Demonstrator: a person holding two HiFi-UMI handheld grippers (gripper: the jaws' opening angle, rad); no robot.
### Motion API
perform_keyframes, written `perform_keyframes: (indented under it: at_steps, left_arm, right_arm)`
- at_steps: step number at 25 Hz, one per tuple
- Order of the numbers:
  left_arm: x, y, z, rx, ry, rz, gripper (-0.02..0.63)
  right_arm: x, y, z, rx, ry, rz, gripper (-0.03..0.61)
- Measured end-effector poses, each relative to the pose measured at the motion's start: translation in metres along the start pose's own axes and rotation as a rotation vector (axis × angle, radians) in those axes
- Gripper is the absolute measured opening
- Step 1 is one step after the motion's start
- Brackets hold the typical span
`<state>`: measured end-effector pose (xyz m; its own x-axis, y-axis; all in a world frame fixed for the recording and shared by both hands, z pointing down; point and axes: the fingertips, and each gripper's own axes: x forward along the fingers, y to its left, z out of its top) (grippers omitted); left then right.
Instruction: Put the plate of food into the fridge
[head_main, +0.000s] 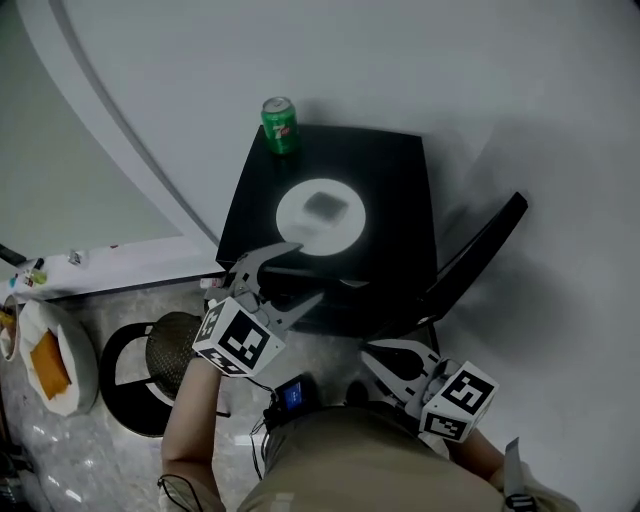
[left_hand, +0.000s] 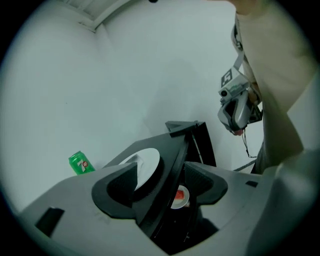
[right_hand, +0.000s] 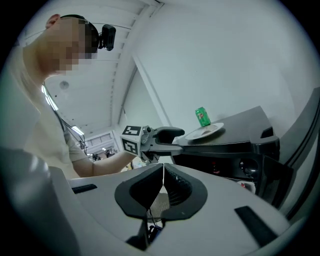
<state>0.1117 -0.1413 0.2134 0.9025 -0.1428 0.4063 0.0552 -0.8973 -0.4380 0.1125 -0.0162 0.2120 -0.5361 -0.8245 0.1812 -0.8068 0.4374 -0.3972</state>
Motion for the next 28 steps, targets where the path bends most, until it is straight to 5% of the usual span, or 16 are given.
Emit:
perform_keyframes:
  at_steps: [15, 28]
  left_arm:
    - [0.034, -0.002, -0.02, 0.229, 0.164, -0.214, 0.278]
    - [0.041, -0.001, -0.023, 0.242, 0.213, -0.21, 0.278]
  right_arm:
    - [0.007, -0.008, -0.007, 0.033, 0.0, -0.067, 0.02]
    - [0.005, -0.019, -0.006, 0.059, -0.008, -0.046, 0.02]
